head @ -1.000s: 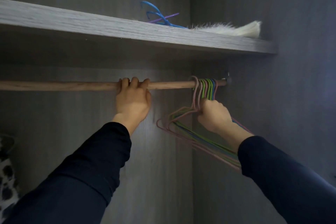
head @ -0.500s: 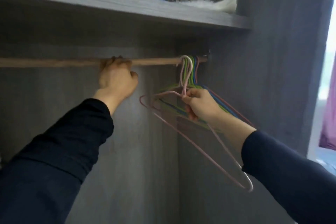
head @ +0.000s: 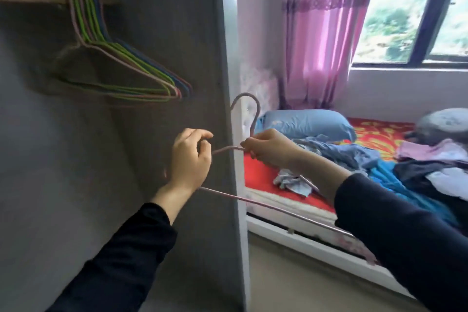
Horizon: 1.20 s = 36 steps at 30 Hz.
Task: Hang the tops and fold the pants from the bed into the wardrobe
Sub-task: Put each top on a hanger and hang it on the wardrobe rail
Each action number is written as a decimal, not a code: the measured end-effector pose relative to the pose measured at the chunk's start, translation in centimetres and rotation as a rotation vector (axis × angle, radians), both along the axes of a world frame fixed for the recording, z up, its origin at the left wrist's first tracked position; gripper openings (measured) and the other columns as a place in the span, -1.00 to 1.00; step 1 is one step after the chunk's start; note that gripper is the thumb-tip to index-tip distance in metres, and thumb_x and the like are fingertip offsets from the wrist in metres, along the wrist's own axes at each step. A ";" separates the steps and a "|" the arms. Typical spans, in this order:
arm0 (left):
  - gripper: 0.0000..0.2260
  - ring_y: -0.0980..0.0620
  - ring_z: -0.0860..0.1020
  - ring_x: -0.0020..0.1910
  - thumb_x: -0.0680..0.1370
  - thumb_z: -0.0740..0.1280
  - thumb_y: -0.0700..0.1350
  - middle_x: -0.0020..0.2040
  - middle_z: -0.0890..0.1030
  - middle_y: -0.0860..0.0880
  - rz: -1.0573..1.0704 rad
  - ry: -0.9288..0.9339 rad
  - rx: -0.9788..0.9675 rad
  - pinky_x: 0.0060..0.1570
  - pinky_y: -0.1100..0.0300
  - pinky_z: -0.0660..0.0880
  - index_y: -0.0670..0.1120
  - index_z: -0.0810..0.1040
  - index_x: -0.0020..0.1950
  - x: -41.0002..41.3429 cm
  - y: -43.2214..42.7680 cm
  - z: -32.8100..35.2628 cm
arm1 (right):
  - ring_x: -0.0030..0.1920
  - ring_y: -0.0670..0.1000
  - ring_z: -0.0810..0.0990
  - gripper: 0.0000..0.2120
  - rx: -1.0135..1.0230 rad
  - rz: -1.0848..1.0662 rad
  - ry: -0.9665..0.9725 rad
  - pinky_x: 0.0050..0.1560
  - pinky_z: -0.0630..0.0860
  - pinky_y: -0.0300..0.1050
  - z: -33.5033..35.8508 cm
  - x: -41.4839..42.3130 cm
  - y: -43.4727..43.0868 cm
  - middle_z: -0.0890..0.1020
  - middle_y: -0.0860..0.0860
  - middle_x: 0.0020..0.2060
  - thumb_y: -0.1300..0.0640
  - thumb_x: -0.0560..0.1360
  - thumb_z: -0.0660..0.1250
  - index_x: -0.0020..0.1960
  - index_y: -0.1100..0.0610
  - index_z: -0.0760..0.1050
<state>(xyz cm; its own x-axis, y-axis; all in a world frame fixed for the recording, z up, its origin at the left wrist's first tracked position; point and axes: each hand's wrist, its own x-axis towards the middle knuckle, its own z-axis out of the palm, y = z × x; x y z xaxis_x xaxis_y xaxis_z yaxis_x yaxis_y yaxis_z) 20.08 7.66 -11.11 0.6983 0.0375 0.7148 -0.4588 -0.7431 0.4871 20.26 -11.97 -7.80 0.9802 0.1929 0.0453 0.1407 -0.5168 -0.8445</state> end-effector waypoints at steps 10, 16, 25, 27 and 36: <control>-0.79 -0.06 0.52 0.00 0.47 0.21 -0.18 -0.05 0.61 -0.07 -0.359 0.149 0.127 -0.02 0.17 0.38 -0.12 0.62 -0.02 3.1 -27.7 -8.4 | -0.56 -0.05 0.27 -0.67 -0.169 -0.298 0.156 -0.53 0.21 -0.26 -6.2 -3.5 -30.1 0.35 -0.04 -0.57 0.05 0.51 0.30 -0.41 0.08 0.43; -0.82 -0.06 0.48 0.10 0.54 0.22 -0.19 -0.02 0.56 -0.06 -0.508 0.354 0.201 0.01 0.12 0.38 -0.10 0.61 0.02 6.2 -48.4 -12.9 | -0.60 -0.09 0.26 -0.72 -0.207 -0.495 0.201 -0.60 0.21 -0.29 -8.7 -4.0 -47.1 0.35 -0.01 -0.54 0.05 0.49 0.35 -0.35 0.13 0.44; -0.80 -0.02 0.48 0.12 0.56 0.21 -0.11 0.05 0.55 -0.02 -0.649 0.516 0.286 0.06 0.12 0.40 -0.04 0.59 0.09 11.3 -70.9 -16.1 | -0.48 -0.08 0.45 -0.68 -0.247 -0.693 0.286 -0.46 0.38 -0.24 -13.2 -1.7 -67.6 0.53 -0.02 -0.44 -0.03 0.54 0.33 -0.32 0.12 0.53; -0.80 -0.02 0.48 0.11 0.56 0.20 -0.12 0.03 0.54 -0.03 -0.668 0.536 0.299 0.06 0.12 0.40 -0.04 0.59 0.08 13.2 -75.1 -17.1 | -0.48 -0.10 0.48 -0.70 -0.249 -0.749 0.256 -0.47 0.40 -0.27 -14.5 0.0 -71.7 0.55 -0.04 -0.43 0.00 0.54 0.33 -0.33 0.09 0.53; -0.77 -0.10 0.49 0.16 0.56 0.19 -0.13 0.12 0.54 -0.08 -0.674 0.692 0.354 0.10 0.07 0.42 -0.08 0.58 0.14 24.4 -93.8 -23.1 | -0.35 0.04 0.47 -0.67 -0.252 -0.922 0.391 -0.30 0.47 -0.07 -20.4 9.9 -89.5 0.54 0.10 -0.35 -0.01 0.49 0.35 -0.34 0.16 0.42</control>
<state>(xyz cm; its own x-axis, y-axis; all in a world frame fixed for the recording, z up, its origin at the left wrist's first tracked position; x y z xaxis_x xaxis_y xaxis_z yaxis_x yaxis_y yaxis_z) 44.44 -86.15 -34.23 0.7591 -0.6497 0.0412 -0.5357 -0.5875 0.6066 30.15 -101.51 -28.20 0.6896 -0.6810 -0.2463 -0.6612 -0.4533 -0.5978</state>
